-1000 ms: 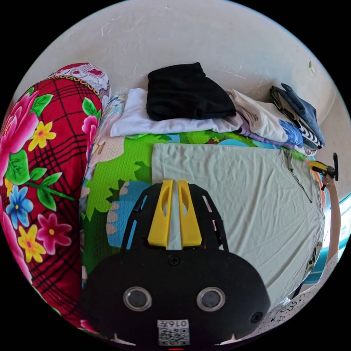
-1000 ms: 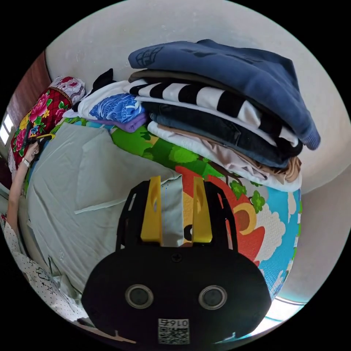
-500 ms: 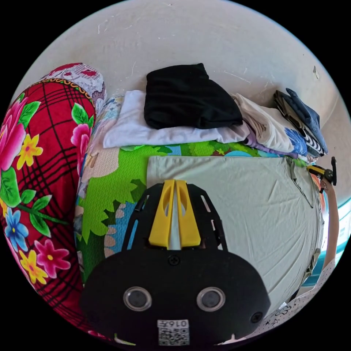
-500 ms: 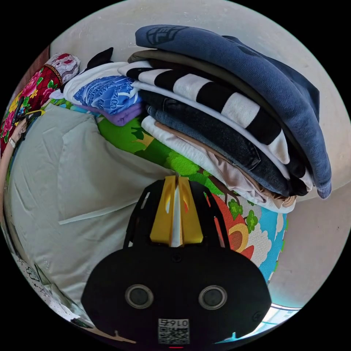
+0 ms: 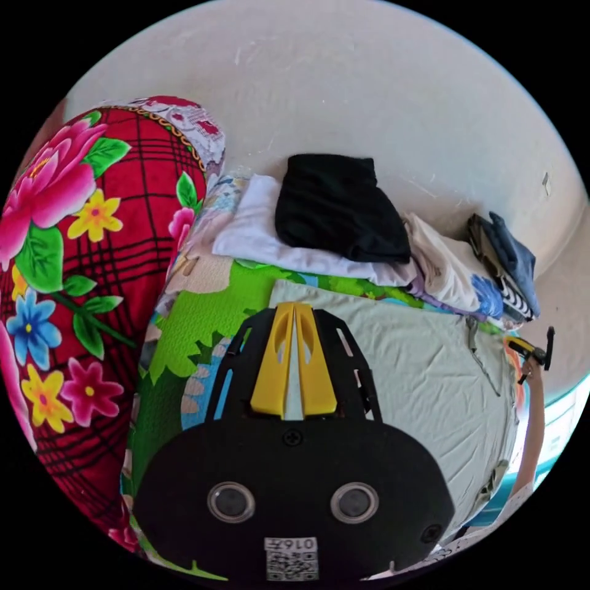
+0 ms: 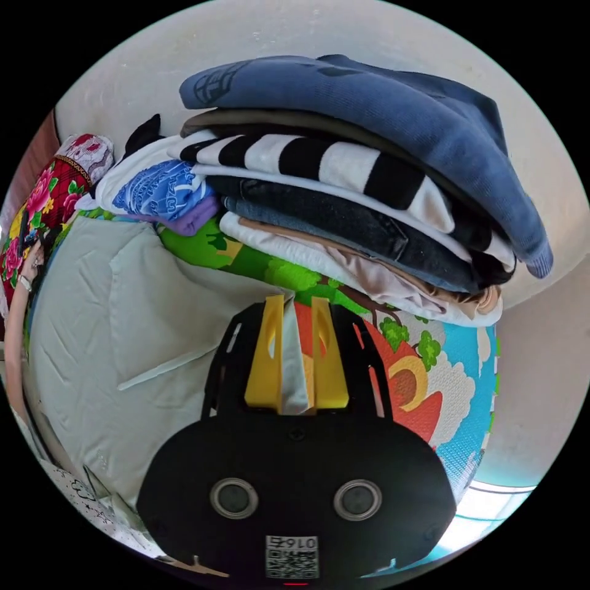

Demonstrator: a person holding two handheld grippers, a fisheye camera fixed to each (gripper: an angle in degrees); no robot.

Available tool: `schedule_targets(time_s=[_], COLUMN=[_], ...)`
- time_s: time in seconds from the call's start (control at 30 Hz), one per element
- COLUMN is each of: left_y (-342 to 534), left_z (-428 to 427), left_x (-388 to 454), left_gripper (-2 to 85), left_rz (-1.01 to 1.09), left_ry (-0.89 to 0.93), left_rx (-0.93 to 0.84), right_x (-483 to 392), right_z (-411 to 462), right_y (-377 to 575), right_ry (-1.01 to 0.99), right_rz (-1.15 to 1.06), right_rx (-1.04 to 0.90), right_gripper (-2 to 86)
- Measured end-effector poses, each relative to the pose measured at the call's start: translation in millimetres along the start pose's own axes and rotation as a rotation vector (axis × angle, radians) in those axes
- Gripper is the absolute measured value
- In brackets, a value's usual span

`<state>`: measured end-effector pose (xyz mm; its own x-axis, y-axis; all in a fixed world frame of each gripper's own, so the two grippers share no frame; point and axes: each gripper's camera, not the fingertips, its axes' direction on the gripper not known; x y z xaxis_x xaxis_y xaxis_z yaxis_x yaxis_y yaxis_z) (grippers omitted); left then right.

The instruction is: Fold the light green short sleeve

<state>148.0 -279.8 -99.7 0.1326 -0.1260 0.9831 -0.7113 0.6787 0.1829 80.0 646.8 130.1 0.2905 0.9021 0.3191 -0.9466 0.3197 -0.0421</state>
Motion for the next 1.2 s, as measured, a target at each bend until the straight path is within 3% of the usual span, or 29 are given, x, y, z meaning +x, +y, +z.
schedule_targets(time_s=[0.13, 0.3, 0.43, 0.6, 0.77, 0.93, 1.2], left_y=[52, 204, 289, 361, 379, 383, 390], left_z=[-41, -94, -113, -141, -150, -127, -145], left_x=[54, 175, 255, 412, 514, 567, 583], left_gripper=[-1.0, -0.9, -0.7, 3.3, 5.8, 6.1, -0.4], left_rz=[0.201, 0.502, 0.6, 0.79, 0.872, 0.919, 0.845], left_ry=[0.1, 0.228, 0.324, 0.615, 0.454, 0.522, 0.498], left_rx=[-0.08, -0.22, -0.277, -0.262, -0.136, -0.294, -0.259], right_x=[-3, -53, -114, -176, -229, -257, -262], right_z=[-80, -170, -226, -251, -269, -296, -294], right_y=[56, 171, 274, 328, 339, 336, 292], right_ry=[-0.07, -0.148, -0.263, -0.279, -0.134, -0.094, -0.156], right_rz=[-0.017, -0.255, -0.45, -0.556, -0.668, -0.765, -0.843], right_rx=[0.127, 0.178, 0.237, 0.256, 0.311, 0.373, 0.173], right_gripper=[8.0, 6.8, 8.2, 10.2, 11.9, 12.9, 13.8])
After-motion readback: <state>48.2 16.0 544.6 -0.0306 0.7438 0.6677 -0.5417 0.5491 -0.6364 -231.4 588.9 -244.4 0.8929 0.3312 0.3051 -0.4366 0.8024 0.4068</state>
